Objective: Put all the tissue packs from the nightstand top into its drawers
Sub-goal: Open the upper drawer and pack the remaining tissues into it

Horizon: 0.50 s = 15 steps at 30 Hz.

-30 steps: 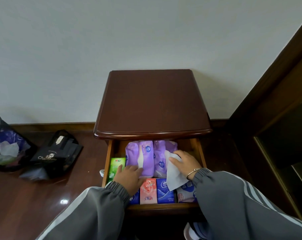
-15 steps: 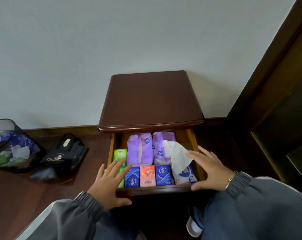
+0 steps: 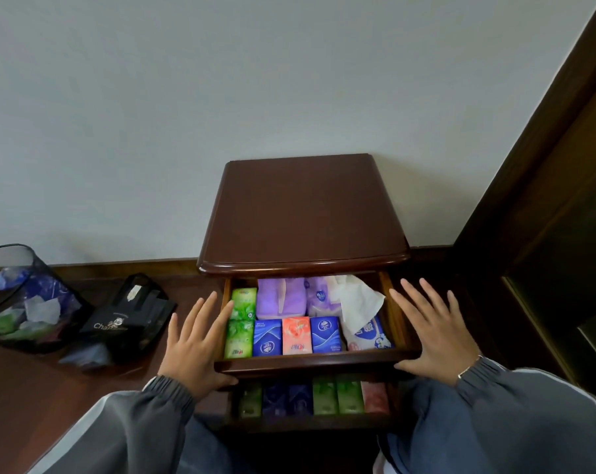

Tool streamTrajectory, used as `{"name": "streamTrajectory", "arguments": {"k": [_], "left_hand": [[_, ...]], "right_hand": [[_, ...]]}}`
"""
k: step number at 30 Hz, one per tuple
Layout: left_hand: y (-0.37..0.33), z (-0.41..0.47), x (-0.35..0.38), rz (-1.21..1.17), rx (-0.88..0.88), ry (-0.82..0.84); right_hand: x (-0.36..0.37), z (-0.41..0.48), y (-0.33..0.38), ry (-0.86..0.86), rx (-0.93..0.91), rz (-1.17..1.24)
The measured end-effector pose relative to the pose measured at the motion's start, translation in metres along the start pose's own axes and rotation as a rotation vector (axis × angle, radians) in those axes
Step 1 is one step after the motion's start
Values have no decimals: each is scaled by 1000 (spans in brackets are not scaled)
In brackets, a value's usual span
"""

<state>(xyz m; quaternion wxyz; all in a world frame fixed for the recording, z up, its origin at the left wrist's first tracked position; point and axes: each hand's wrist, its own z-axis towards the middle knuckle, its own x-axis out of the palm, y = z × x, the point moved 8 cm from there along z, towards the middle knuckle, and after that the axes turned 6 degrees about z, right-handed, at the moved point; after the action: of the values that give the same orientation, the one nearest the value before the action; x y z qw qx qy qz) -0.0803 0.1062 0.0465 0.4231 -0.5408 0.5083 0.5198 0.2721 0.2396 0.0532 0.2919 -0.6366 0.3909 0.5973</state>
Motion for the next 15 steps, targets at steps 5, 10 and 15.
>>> {"name": "streamTrajectory", "arguments": {"k": [5,10,15], "left_hand": [[17,58,-11,-20,-98,-53],[26,112,-10,40,-117,-112],[22,132,-4,60,-191,-248]], "right_hand": [[-11,53,-15,-79,96,2],[-8,110,-21,-64,121,43],[-13,126,-14,-378,181,63]]}}
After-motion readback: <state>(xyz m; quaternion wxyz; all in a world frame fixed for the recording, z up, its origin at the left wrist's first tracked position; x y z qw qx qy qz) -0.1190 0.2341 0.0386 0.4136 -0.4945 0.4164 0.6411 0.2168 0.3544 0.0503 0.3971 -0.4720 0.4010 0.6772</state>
